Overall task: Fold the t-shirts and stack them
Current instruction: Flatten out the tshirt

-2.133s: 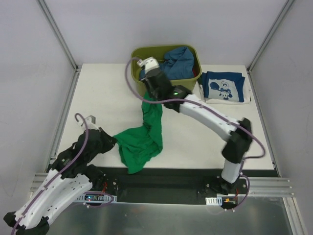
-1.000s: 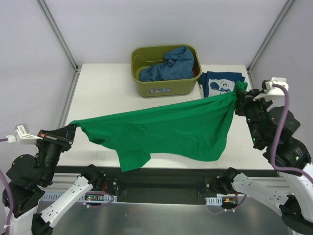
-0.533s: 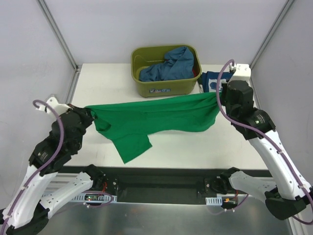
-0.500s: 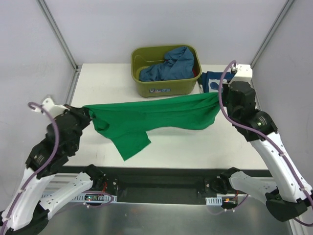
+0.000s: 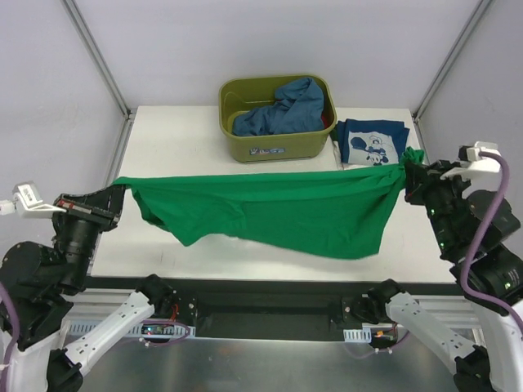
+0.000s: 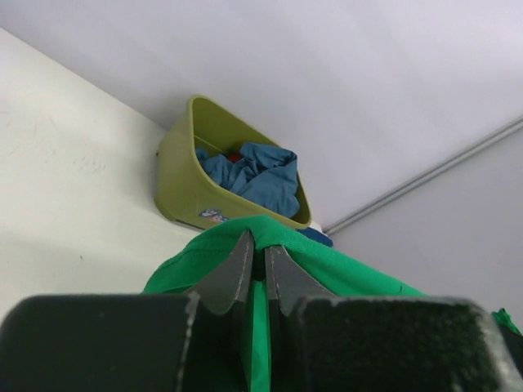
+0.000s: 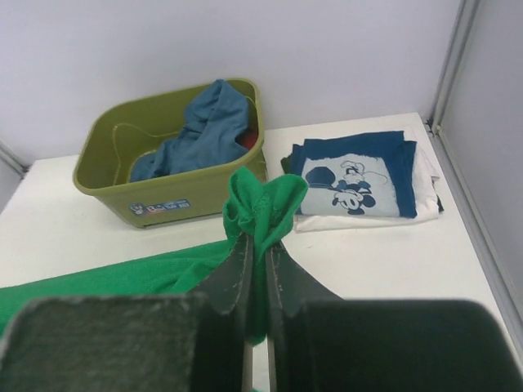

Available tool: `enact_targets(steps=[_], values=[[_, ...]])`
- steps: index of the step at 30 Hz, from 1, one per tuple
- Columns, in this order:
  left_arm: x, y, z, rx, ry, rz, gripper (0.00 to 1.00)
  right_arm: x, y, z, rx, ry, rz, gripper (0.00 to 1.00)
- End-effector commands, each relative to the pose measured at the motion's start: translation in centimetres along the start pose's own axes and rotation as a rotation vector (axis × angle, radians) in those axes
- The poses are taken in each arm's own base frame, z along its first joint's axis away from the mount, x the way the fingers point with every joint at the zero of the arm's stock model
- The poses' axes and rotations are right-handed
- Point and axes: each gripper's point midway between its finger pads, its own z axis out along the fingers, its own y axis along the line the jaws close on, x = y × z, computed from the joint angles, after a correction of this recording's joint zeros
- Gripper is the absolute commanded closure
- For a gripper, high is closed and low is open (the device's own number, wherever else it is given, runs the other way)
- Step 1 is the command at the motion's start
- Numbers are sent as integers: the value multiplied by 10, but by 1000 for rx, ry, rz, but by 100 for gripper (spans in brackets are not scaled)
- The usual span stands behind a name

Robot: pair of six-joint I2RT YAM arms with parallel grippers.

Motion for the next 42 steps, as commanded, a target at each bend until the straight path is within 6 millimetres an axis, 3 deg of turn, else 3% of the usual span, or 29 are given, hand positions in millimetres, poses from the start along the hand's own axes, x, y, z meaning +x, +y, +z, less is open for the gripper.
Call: enact_targets(steps=[1,4,6,7,8,10,11,13,14,16,19,21,22,23,24,25,26,27,29,30,32,34,37,42], values=[[-8,1,40,-135,-65,98,100,16,-12,30,147,88,-81,96],[4,30,73,-364,-100,221,100,43,-17,65,250,192,-158,94],[18,53,96,-533,-125,332,96,74,-15,98,289,296,-193,93],[27,58,105,-568,-112,364,96,84,-24,110,325,332,-194,93],[32,71,114,-620,-100,390,97,110,-26,132,355,410,-199,92],[75,84,147,-597,71,391,98,133,-36,152,386,490,-181,88],[76,109,157,-653,92,375,93,159,-38,167,402,564,-183,73],[111,129,181,-661,242,369,53,178,-39,175,413,630,-197,36],[118,133,186,-661,283,396,33,189,-40,177,424,682,-217,11],[142,141,191,-656,374,402,1,195,-42,176,445,700,-198,1],[161,151,178,-656,428,374,1,204,-43,162,452,710,-160,3],[183,156,159,-627,494,321,1,215,-43,144,438,719,-114,3],[192,158,149,-616,526,294,1,211,-39,135,425,690,-61,3],[212,161,130,-589,587,232,1,219,-32,130,383,699,-19,3],[225,160,119,-565,632,190,1,242,-32,116,364,743,2,3],[237,160,107,-553,669,140,1,246,-26,106,320,734,49,3],[255,170,84,-549,718,107,1,254,-3,105,196,745,119,3],[272,166,69,-511,790,49,1,287,2,88,143,815,140,3],[296,175,39,-503,865,-22,1,295,41,74,-73,830,243,3],[304,172,30,-474,908,-46,1,319,49,57,-111,889,249,3],[314,179,15,-461,938,-49,1,332,65,46,-171,919,273,3],[320,185,9,-472,953,-55,1,354,75,30,-197,993,243,3],[331,200,1,-527,979,-54,1,377,72,27,-148,1054,230,3],[344,212,15,-553,984,-53,1,405,59,41,5,1118,216,3]])
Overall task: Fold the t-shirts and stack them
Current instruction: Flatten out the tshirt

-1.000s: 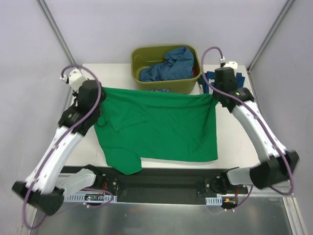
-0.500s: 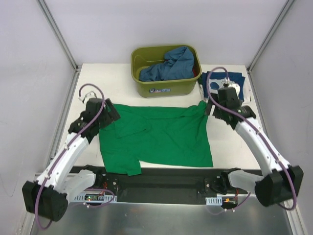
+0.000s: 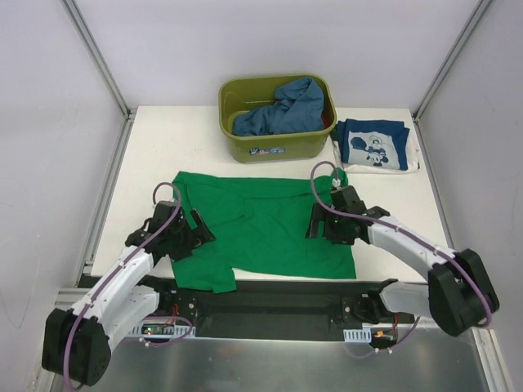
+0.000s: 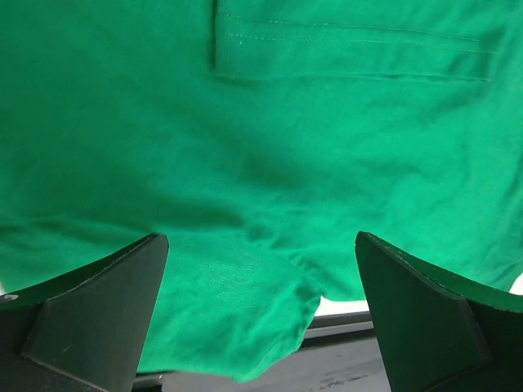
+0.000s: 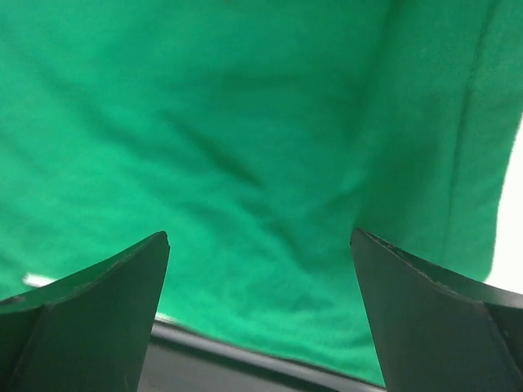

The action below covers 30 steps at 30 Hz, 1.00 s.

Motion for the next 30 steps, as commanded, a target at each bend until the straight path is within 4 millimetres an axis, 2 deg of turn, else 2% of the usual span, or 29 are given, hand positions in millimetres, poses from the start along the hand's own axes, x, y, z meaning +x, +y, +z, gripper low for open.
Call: enact_targets(steps=[1,2,4,6,7,9,10,15,20,24,26,27,28,30], values=[[-13,-15,16,37,-18,-12,1,-11,-2,23,64,19,73,3],[-14,-10,22,1,-7,-14,1,-16,-2,26,71,17,76,3],[-24,-15,25,-9,-18,9,1,-17,-13,36,111,49,99,3],[-28,-11,33,-60,-5,19,1,-26,-22,40,147,37,126,3],[-37,-16,34,-63,-19,31,1,-27,-27,44,164,46,132,3],[-39,-14,43,-100,5,35,1,-38,-32,45,179,31,147,3],[-47,-21,44,-92,-3,47,1,-40,-34,48,185,36,148,3],[-60,-29,65,-132,38,73,1,-63,-37,54,216,14,119,3],[-87,-44,79,-149,10,118,1,-83,-35,49,231,-25,95,3],[-83,-62,75,-71,47,120,1,-85,-32,35,212,-63,90,3],[-76,-59,63,-49,36,117,1,-77,-35,29,209,-67,88,3],[-73,-58,58,-39,27,108,1,-79,-32,20,191,-99,85,3],[-67,-54,44,-15,-1,104,1,-77,-32,16,182,-106,84,3],[-61,-50,29,9,-39,84,1,-72,-29,4,152,-136,77,3]])
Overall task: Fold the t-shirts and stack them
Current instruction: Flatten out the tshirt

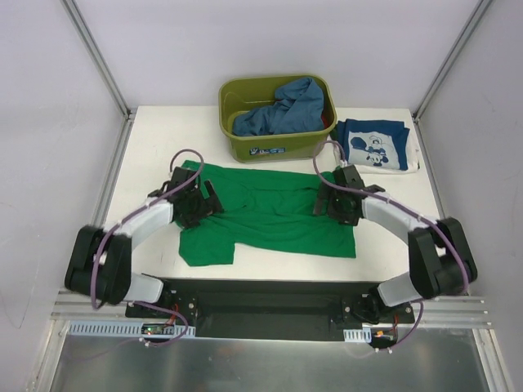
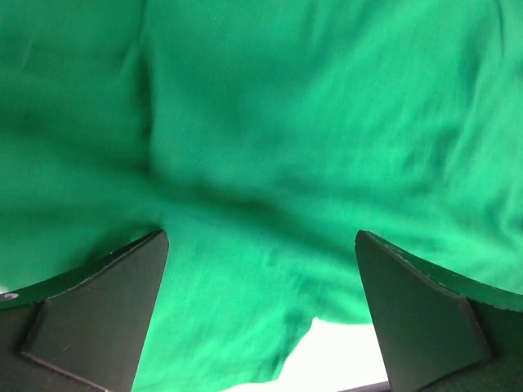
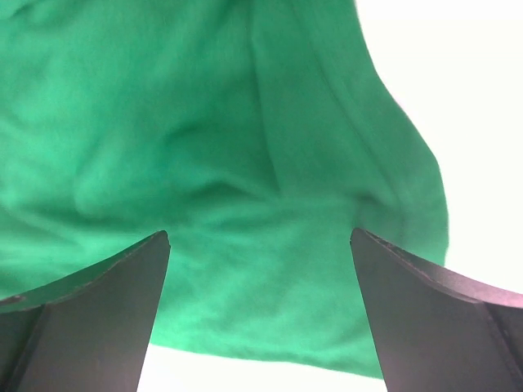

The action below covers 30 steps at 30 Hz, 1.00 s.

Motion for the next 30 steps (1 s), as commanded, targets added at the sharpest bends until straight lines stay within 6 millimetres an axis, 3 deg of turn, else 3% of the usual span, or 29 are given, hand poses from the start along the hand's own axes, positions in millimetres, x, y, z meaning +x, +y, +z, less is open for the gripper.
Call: enact_targets(steps=[1,3,4,9,11,15,18,24,30], values=[[16,6,-50,98,-116,-5,1,-1,-3,-33,-46,-94,-14,3],[28,23,-61,71,-148,-32,1,4,-3,-42,-72,-116,-19,3],[25,22,-77,108,-209,-38,1,7,-4,-43,-77,-117,-14,3],[61,66,-95,0,-206,-164,0,17,-12,-57,-98,-167,15,3],[73,75,-92,-30,-171,-214,2,21,-19,-59,-81,-179,25,3],[91,90,-75,-103,-99,-305,22,26,-27,-68,-65,-191,24,3],[95,102,-68,-185,-80,-332,33,31,-32,-69,-56,-194,20,3],[90,119,-61,-284,-111,-338,44,32,-40,-69,-23,-201,30,3],[90,115,-50,-265,-91,-322,61,34,-44,-72,2,-198,46,3]])
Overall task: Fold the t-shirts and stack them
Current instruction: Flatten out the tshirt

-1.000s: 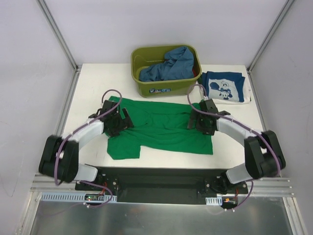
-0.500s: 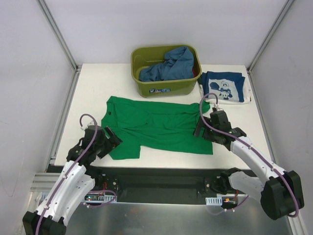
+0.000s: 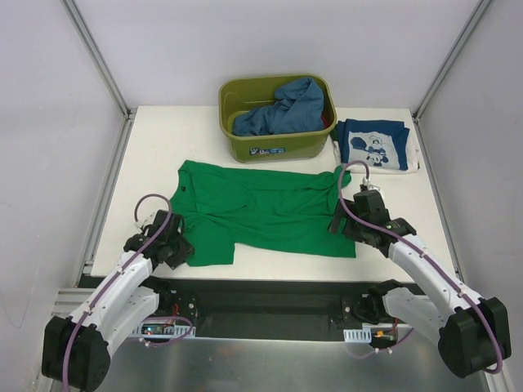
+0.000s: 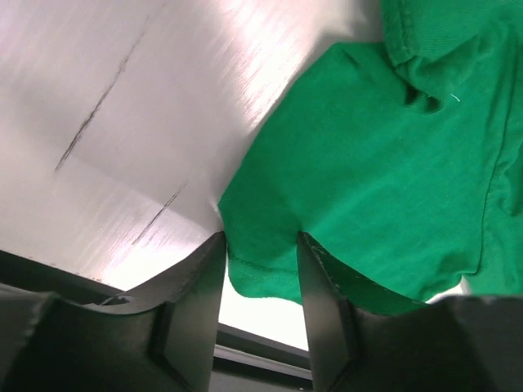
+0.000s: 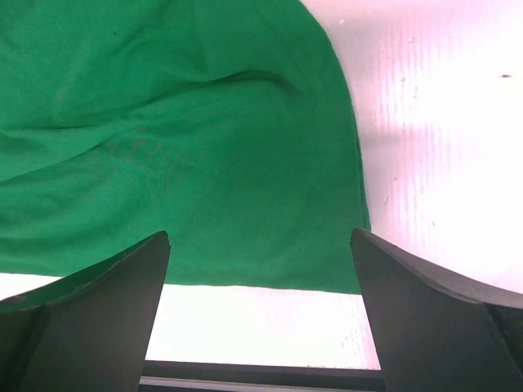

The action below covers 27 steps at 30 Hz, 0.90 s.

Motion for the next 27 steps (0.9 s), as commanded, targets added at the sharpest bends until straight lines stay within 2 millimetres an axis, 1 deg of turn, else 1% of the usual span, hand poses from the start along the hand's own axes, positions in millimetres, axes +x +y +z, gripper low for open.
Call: enact_targets(steps=[1,4,6,7,8,9,10,14,16,18,19,20,22,23,25,27], values=[[0,3,10,-22,-5,6,61,-2,-7,-6,42,-20,28,3],[3,5,13,-39,15,27,69,-2,-18,-10,97,-28,42,3],[1,9,15,-54,5,40,80,-2,-26,-13,133,-45,64,3],[1,9,15,-54,4,42,86,-3,-27,-16,135,-59,76,3],[1,9,15,-54,2,46,95,-2,-29,-18,139,-60,87,3],[0,7,13,-40,-3,47,100,-2,-30,-20,140,-61,93,3],[0,5,12,-26,-5,48,100,-2,-30,-23,137,-68,101,3],[-6,-4,5,39,-41,58,100,7,-42,-30,198,-31,130,3],[-9,-10,0,83,-63,53,100,13,-40,-29,180,-6,137,3],[-11,-15,-4,117,-78,53,100,22,-38,-25,162,24,155,1],[-12,-15,-5,123,-83,53,100,25,-38,-23,162,36,162,5],[-12,-17,-6,135,-86,57,100,26,-37,-21,157,40,169,13],[-13,-17,-6,139,-89,59,100,33,-37,-16,159,78,178,23],[-13,-17,-6,138,-88,58,100,34,-36,-14,156,85,178,31],[-13,-17,-6,133,-90,61,100,36,-34,-9,160,116,177,37],[-14,-17,-6,129,-94,67,100,36,-41,-5,207,115,174,39]])
